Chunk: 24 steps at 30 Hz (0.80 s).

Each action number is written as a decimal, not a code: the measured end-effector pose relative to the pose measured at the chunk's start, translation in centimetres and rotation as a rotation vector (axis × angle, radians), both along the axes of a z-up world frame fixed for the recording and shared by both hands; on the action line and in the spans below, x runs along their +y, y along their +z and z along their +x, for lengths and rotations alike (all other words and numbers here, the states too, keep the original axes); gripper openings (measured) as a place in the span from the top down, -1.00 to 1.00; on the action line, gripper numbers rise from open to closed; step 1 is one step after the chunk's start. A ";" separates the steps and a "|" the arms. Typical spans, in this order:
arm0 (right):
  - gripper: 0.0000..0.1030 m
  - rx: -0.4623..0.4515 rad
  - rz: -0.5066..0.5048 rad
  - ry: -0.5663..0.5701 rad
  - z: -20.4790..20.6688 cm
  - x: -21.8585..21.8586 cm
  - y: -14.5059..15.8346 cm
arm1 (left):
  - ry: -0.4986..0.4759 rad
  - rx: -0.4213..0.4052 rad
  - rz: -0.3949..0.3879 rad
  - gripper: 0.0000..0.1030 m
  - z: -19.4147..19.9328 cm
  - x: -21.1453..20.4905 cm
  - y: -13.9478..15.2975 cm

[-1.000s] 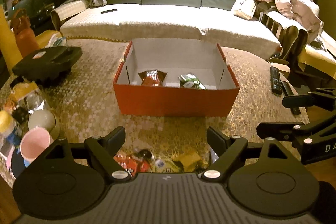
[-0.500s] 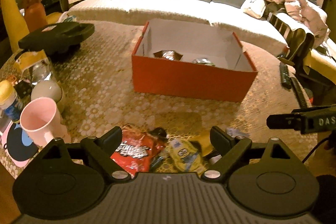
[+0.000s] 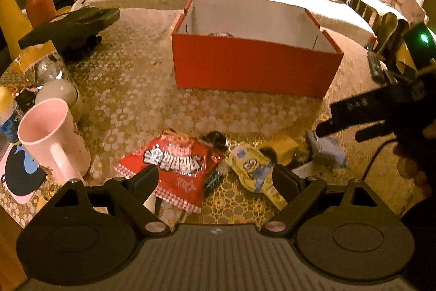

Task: Organize snacks
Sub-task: 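Grasp the blue-white packet with the right tool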

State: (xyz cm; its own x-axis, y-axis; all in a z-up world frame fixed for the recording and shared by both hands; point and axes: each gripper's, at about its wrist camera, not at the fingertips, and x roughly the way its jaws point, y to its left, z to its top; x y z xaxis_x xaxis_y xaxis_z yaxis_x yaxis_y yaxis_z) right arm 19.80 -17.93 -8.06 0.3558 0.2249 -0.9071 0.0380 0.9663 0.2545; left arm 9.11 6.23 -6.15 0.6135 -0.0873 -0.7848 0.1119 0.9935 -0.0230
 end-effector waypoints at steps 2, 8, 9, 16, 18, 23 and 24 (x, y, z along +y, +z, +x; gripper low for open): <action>-0.58 0.020 -0.011 -0.006 0.4 0.3 -0.5 | -0.007 0.002 0.013 -0.77 -0.2 -0.1 -0.3; -0.30 0.052 -0.020 0.009 0.7 1.6 -1.2 | -0.038 0.002 0.041 -0.77 -0.9 -0.7 -1.1; -0.27 0.057 -0.028 0.014 0.7 1.8 -1.3 | -0.038 0.003 0.040 -0.77 -0.9 -0.7 -1.1; -0.19 0.047 -0.035 0.033 0.9 2.2 -1.4 | -0.045 0.020 0.032 -0.77 -0.9 -0.8 -1.6; -0.14 0.041 -0.032 0.043 0.8 2.1 -1.3 | -0.049 0.023 0.029 -0.77 -0.8 -0.9 -1.7; 0.01 0.019 -0.010 0.069 0.7 1.8 -1.0 | -0.059 0.036 0.024 -0.77 -0.3 -1.6 -1.8; 0.02 0.018 -0.004 0.071 0.6 1.7 -0.9 | -0.061 0.038 0.021 -0.77 -0.1 -1.7 -1.8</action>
State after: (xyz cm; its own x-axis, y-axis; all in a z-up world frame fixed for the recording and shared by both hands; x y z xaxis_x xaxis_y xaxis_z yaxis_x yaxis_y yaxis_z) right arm 20.45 -16.18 -9.00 0.3228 0.2449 -0.9142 -0.0260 0.9679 0.2501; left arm 9.00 4.49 -7.94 0.5769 -0.1069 -0.8098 0.1717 0.9851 -0.0077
